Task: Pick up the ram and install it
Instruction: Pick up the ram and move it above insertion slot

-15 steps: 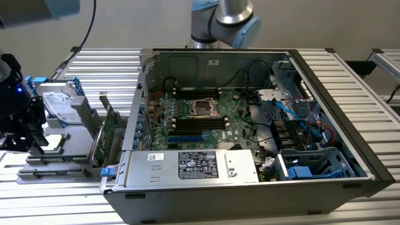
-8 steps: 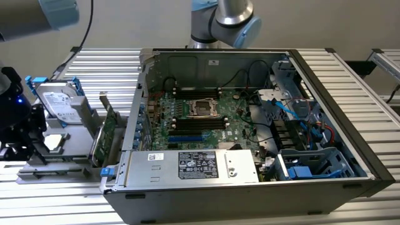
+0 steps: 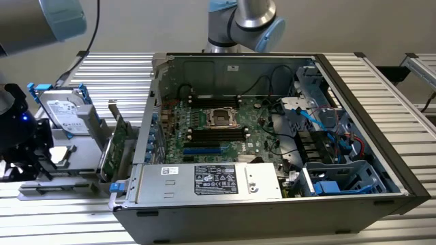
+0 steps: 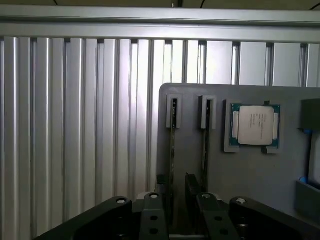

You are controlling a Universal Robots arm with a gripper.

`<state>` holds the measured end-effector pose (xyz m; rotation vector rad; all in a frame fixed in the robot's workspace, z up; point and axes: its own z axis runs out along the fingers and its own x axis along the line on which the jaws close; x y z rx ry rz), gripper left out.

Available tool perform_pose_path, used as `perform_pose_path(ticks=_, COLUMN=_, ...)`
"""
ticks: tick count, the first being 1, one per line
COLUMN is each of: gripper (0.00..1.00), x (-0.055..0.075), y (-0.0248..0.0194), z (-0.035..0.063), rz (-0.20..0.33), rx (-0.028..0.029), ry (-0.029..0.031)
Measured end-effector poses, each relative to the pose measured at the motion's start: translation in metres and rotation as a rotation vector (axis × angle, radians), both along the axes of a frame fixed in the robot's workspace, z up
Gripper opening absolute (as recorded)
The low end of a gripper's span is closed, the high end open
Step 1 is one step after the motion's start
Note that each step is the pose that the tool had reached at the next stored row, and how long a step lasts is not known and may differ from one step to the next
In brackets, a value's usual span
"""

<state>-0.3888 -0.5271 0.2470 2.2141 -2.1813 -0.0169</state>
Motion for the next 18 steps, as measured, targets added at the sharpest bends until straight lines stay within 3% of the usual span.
perform_pose_path(ticks=11, gripper=0.30, x=0.001, y=-0.0060, z=-0.0201, rz=0.000, rx=0.0110, ry=0.0000)
perform_pose_path(ticks=18, gripper=0.30, x=0.003, y=-0.0072, z=-0.0326, rz=0.000, rx=0.0166, ry=0.0001)
